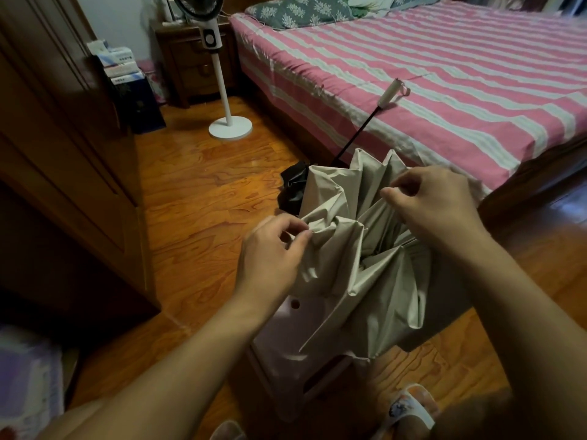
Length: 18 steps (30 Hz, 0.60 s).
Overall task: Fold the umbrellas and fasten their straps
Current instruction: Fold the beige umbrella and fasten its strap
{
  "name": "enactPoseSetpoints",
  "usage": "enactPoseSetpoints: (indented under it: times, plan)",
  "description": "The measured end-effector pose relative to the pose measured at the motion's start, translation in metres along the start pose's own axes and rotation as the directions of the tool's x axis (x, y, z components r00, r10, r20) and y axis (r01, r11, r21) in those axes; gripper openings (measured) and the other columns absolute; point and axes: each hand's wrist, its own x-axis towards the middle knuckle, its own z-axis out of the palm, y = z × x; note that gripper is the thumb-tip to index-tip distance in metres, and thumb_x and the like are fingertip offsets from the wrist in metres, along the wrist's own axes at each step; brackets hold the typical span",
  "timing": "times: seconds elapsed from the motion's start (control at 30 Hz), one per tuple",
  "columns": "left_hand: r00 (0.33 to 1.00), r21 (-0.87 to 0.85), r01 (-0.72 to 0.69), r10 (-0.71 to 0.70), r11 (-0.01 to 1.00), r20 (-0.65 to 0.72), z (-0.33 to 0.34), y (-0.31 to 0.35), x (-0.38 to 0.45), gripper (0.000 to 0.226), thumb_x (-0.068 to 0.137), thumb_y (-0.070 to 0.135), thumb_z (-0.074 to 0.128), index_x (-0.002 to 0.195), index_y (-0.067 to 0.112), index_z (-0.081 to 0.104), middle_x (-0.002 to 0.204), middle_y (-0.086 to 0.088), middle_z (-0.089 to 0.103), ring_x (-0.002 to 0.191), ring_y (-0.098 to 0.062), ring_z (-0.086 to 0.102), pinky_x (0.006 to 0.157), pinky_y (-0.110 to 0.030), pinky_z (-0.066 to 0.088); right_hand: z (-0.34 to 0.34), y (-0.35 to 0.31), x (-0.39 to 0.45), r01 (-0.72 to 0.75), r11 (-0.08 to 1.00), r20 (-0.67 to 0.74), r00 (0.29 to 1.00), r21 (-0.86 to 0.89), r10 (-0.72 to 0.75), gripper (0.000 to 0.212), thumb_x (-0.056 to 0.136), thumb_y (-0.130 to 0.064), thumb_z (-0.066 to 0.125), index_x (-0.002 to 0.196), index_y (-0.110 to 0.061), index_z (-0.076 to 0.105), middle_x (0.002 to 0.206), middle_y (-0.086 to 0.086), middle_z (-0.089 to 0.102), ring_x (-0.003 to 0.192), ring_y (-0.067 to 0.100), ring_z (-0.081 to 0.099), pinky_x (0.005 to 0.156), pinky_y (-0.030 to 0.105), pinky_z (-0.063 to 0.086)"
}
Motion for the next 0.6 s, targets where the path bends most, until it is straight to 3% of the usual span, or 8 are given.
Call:
enactPoseSetpoints:
  times: [0.1, 0.2, 0.3, 0.4, 0.47, 0.6]
  plan:
    - [1.0, 0.037, -0.02, 0.019, 0.999, 0.006, 0.002, 0.001, 0.0, 0.004, 0.091, 0.021, 0.074, 0.089, 0.023, 0.075, 0.087, 0.011, 0.066, 0.082, -0.003, 0.058, 0.068, -0.011, 0.042, -0.001, 0.001, -0.001, 0.005, 1.0, 0.003, 1.0, -0.006, -0.005, 0.022, 0.094, -0.034, 0.071, 0.103, -0.015, 0.078, 0.085, -0.002, 0.072, 0.075, 0.013, 0.067, 0.077, 0.046, 0.06]
    - [0.999, 0.036, -0.04, 0.039, 0.999, 0.021, 0.002, 0.0, 0.001, 0.004, 0.091, 0.019, 0.073, 0.091, 0.023, 0.072, 0.087, 0.01, 0.065, 0.083, -0.003, 0.059, 0.07, -0.021, 0.049, -0.002, 0.003, 0.0, -0.007, 1.0, 0.002, 1.0, -0.009, 0.007, 0.022, 0.093, -0.035, 0.071, 0.101, -0.016, 0.078, 0.082, -0.003, 0.071, 0.076, 0.015, 0.067, 0.077, 0.046, 0.059]
    - [0.997, 0.001, -0.033, 0.033, 0.999, 0.074, 0.003, -0.001, -0.002, 0.018, 0.087, 0.023, 0.077, 0.098, 0.03, 0.064, 0.093, 0.013, 0.064, 0.089, -0.006, 0.061, 0.077, -0.031, 0.055, -0.001, 0.006, 0.0, -0.011, 1.0, 0.005, 1.0, -0.012, 0.011, 0.022, 0.093, -0.036, 0.071, 0.101, -0.016, 0.078, 0.082, -0.003, 0.071, 0.077, 0.016, 0.068, 0.078, 0.047, 0.059]
    - [0.996, 0.035, -0.06, 0.057, 0.998, 0.066, 0.008, -0.001, -0.001, 0.022, 0.085, 0.023, 0.079, 0.097, 0.033, 0.063, 0.092, 0.016, 0.062, 0.093, -0.007, 0.059, 0.083, -0.041, 0.053, 0.0, 0.006, 0.0, -0.001, 1.0, 0.008, 1.0, -0.008, 0.001, 0.022, 0.093, -0.036, 0.071, 0.1, -0.017, 0.077, 0.083, -0.004, 0.07, 0.077, 0.015, 0.067, 0.077, 0.047, 0.059]
    - [0.998, 0.029, -0.056, 0.054, 0.998, 0.042, 0.011, 0.001, 0.0, 0.02, 0.087, 0.018, 0.077, 0.094, 0.031, 0.065, 0.09, 0.015, 0.063, 0.09, -0.006, 0.06, 0.08, -0.037, 0.055, 0.001, 0.005, 0.0, 0.008, 1.0, 0.014, 1.0, -0.003, -0.008, 0.02, 0.093, -0.035, 0.071, 0.1, -0.017, 0.077, 0.085, -0.003, 0.071, 0.078, 0.016, 0.067, 0.078, 0.047, 0.059]
    - [0.996, -0.006, -0.014, 0.015, 1.0, 0.091, -0.005, 0.011, 0.007, 0.016, 0.089, 0.012, 0.075, 0.093, 0.027, 0.068, 0.088, 0.014, 0.065, 0.084, 0.0, 0.06, 0.07, -0.016, 0.047, -0.001, 0.01, 0.002, 0.005, 0.999, -0.008, 1.0, -0.054, -0.005, 0.021, 0.093, -0.034, 0.071, 0.1, -0.015, 0.078, 0.089, 0.0, 0.072, 0.084, 0.018, 0.066, 0.079, 0.042, 0.056]
